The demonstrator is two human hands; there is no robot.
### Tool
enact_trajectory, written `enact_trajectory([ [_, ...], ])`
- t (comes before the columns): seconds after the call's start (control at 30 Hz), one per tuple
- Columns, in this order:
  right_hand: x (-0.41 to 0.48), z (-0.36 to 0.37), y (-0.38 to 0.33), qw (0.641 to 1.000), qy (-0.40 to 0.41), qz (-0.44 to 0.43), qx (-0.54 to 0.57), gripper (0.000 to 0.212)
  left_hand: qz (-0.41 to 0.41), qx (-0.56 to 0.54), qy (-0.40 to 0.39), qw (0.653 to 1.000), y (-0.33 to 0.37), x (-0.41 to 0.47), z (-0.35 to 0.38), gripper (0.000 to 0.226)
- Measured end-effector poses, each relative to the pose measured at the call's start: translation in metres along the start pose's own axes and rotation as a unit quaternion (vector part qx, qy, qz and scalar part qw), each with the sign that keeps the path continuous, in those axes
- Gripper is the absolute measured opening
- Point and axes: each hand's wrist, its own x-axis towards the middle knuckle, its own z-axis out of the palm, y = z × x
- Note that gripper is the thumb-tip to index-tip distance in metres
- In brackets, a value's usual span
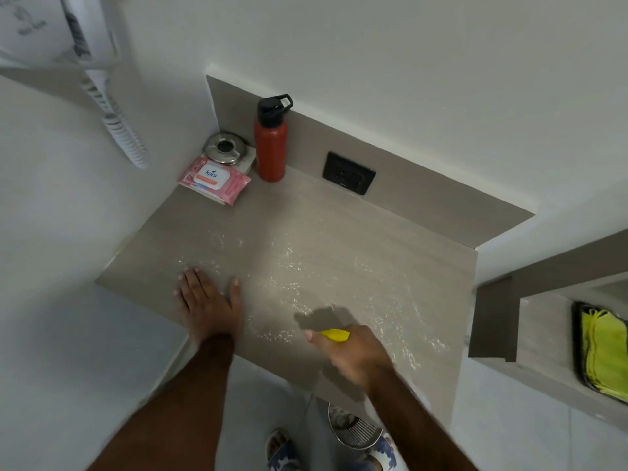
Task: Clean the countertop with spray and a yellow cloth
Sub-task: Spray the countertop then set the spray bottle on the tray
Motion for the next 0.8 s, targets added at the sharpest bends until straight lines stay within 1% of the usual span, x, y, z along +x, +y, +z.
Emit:
enact_trajectory([
  [0.07, -0.001, 0.001, 0.001, 0.997, 0.035, 0.047, -0.059, 0.085, 0.001, 0.001, -0.002, 1.0, 0.0, 0.0, -0.001, 0.089],
  [0.13, -0.001, -0.006, 0.009, 0.992, 0.082, 0.076, -0.064, 0.087, 0.003, -0.002, -0.007, 1.0, 0.001, 0.0, -0.002, 0.088],
  [0.2, 0.001, -0.02, 0.022, 0.988, 0.119, 0.085, -0.041, 0.084, 0.004, -0.002, -0.006, 1.0, 0.002, -0.001, -0.004, 0.089],
  [0.3, 0.001, -0.042, 0.045, 0.984, 0.154, 0.084, 0.015, 0.076, 0.002, -0.004, -0.013, 1.0, 0.003, -0.002, -0.005, 0.09],
  [0.4, 0.003, -0.057, 0.063, 0.979, 0.184, 0.074, 0.05, 0.068, 0.003, -0.001, -0.018, 1.0, 0.003, -0.002, -0.006, 0.091],
  [0.47, 0.004, -0.063, 0.071, 0.974, 0.195, 0.099, 0.06, 0.072, 0.006, -0.002, -0.015, 1.0, 0.002, -0.002, -0.004, 0.091],
  [0.57, 0.004, -0.061, 0.076, 0.972, 0.188, 0.138, 0.041, 0.073, 0.007, -0.006, -0.008, 1.0, 0.002, -0.003, -0.004, 0.091],
  [0.63, 0.001, -0.06, 0.078, 0.97, 0.192, 0.136, 0.057, 0.074, 0.01, -0.009, -0.008, 1.0, 0.003, -0.005, -0.006, 0.091],
  [0.7, -0.006, -0.06, 0.08, 0.969, 0.192, 0.129, 0.088, 0.079, 0.014, -0.014, -0.012, 1.0, 0.005, -0.008, -0.009, 0.092],
  [0.77, -0.017, -0.064, 0.086, 0.966, 0.196, 0.102, 0.136, 0.082, 0.021, -0.018, -0.015, 1.0, 0.008, -0.01, -0.012, 0.094],
  [0.8, -0.024, -0.067, 0.089, 0.963, 0.204, 0.081, 0.157, 0.079, 0.022, -0.019, -0.021, 0.999, 0.009, -0.01, -0.014, 0.096],
])
